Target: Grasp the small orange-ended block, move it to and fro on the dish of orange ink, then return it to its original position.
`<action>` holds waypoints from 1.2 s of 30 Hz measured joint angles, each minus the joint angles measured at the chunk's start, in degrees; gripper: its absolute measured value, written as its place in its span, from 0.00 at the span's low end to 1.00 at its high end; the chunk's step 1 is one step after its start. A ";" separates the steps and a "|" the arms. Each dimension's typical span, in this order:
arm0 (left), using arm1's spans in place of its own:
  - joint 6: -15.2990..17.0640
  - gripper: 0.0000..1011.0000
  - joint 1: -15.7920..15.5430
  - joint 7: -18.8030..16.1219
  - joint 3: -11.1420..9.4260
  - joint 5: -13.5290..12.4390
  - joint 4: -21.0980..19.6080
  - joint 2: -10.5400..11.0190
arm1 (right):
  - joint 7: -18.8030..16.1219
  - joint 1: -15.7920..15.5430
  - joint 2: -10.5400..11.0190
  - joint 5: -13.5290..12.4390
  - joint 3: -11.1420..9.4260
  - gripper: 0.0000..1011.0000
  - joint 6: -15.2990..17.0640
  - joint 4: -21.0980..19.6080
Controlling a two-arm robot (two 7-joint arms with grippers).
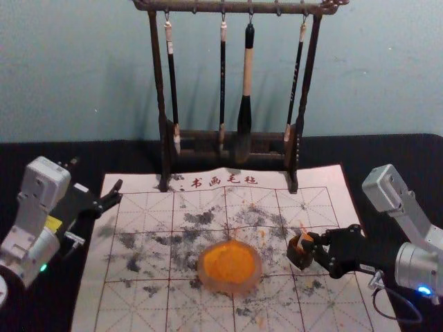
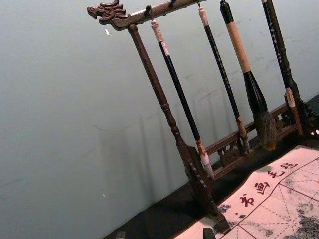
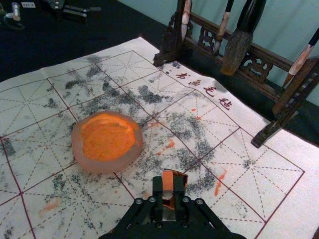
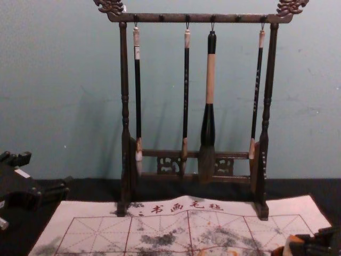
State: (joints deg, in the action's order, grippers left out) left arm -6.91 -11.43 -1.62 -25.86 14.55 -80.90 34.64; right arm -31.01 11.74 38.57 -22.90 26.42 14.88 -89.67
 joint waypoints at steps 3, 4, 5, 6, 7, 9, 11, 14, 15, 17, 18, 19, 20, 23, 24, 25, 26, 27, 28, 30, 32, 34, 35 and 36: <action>0.00 0.99 0.00 0.00 0.00 0.00 0.00 0.00 | 0.21 -0.15 0.05 0.29 0.00 0.09 -0.18 -0.13; 0.00 0.99 0.00 0.00 0.00 0.00 0.00 0.00 | 0.21 -0.15 0.05 0.29 0.00 0.09 -0.18 -0.13; 0.00 0.99 0.00 0.00 0.00 0.00 0.00 0.00 | 0.25 -0.18 0.06 0.35 -0.02 0.09 -0.23 -0.16; 0.00 0.99 0.00 0.00 0.00 0.00 0.00 0.00 | 0.25 -0.18 0.07 0.35 -0.02 0.09 -0.23 -0.16; 0.00 0.99 0.00 0.00 0.00 0.00 0.00 0.00 | 0.25 -0.18 0.07 0.35 -0.02 0.09 -0.23 -0.16; 0.00 0.99 0.00 0.00 0.00 0.00 0.00 0.00 | 0.25 -0.18 0.08 0.35 -0.02 0.09 -0.23 -0.16; 0.00 0.99 0.00 0.00 0.00 0.00 0.00 0.00 | 0.25 -0.17 0.09 0.35 -0.02 0.09 -0.23 -0.16; 0.00 0.99 0.00 0.00 0.00 0.00 0.00 0.00 | 0.24 -0.16 0.09 0.35 -0.02 0.09 -0.20 -0.16; 0.00 0.99 0.00 0.00 0.00 0.00 0.00 0.00 | 0.24 -0.16 0.09 0.35 -0.02 0.09 -0.19 -0.16; 0.00 0.99 0.00 0.00 0.00 0.00 0.00 0.00 | 0.24 -0.16 0.09 0.35 -0.02 0.09 -0.17 -0.14; 0.00 0.99 0.00 0.00 0.00 0.00 0.00 0.00 | 0.23 -0.16 0.09 0.35 -0.02 0.09 -0.17 -0.14; 0.00 0.99 0.00 0.00 0.00 0.00 0.00 0.00 | 0.23 -0.16 0.09 0.35 -0.02 0.09 -0.16 -0.13; 0.00 0.99 0.00 0.00 0.00 0.00 0.00 0.00 | 0.23 -0.16 0.09 0.34 -0.02 0.09 -0.15 -0.13; 0.00 0.99 0.00 0.00 0.00 0.00 0.00 0.00 | 0.23 -0.16 0.09 0.33 -0.02 0.09 -0.15 -0.12; 0.00 0.99 0.00 0.00 0.00 0.00 0.00 0.00 | 0.23 -0.16 0.09 0.33 -0.02 0.09 -0.14 -0.12; 0.00 0.99 0.00 0.00 0.00 0.00 0.00 0.00 | 0.23 -0.16 0.09 0.32 -0.02 0.09 -0.14 -0.12; 0.00 0.99 0.00 0.00 0.00 0.00 0.00 0.00 | 0.23 -0.16 0.09 0.31 -0.02 0.09 -0.13 -0.12; 0.00 0.99 0.00 0.00 0.00 0.00 0.00 0.00 | 0.23 -0.16 0.09 0.31 -0.02 0.10 -0.12 -0.12; 0.00 0.99 0.00 0.00 0.00 0.00 0.00 0.00 | 0.23 -0.16 0.09 0.31 -0.02 0.11 -0.11 -0.12; 0.00 0.99 0.00 0.00 0.00 0.00 0.00 0.00 | 0.23 -0.17 0.09 0.39 -0.02 0.14 0.05 -0.08; 0.00 0.99 0.00 0.00 0.00 0.00 0.00 0.00 | 0.24 -0.17 0.09 0.38 -0.02 0.22 0.06 -0.08; 0.00 0.99 0.00 0.00 0.00 0.00 0.00 0.00 | 0.23 -0.17 0.09 0.38 -0.02 0.27 0.06 -0.08; 0.00 0.99 0.00 0.00 0.00 0.00 0.00 0.00 | 0.23 -0.17 0.09 0.38 -0.02 0.31 0.06 -0.08; 0.00 0.99 0.00 0.00 0.00 0.00 0.00 0.00 | 0.23 -0.17 0.09 0.38 -0.02 0.34 0.06 -0.08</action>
State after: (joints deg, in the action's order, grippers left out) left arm -6.91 -11.43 -1.62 -25.86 14.55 -80.90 34.64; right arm -30.78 11.57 38.67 -22.51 26.41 14.94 -89.75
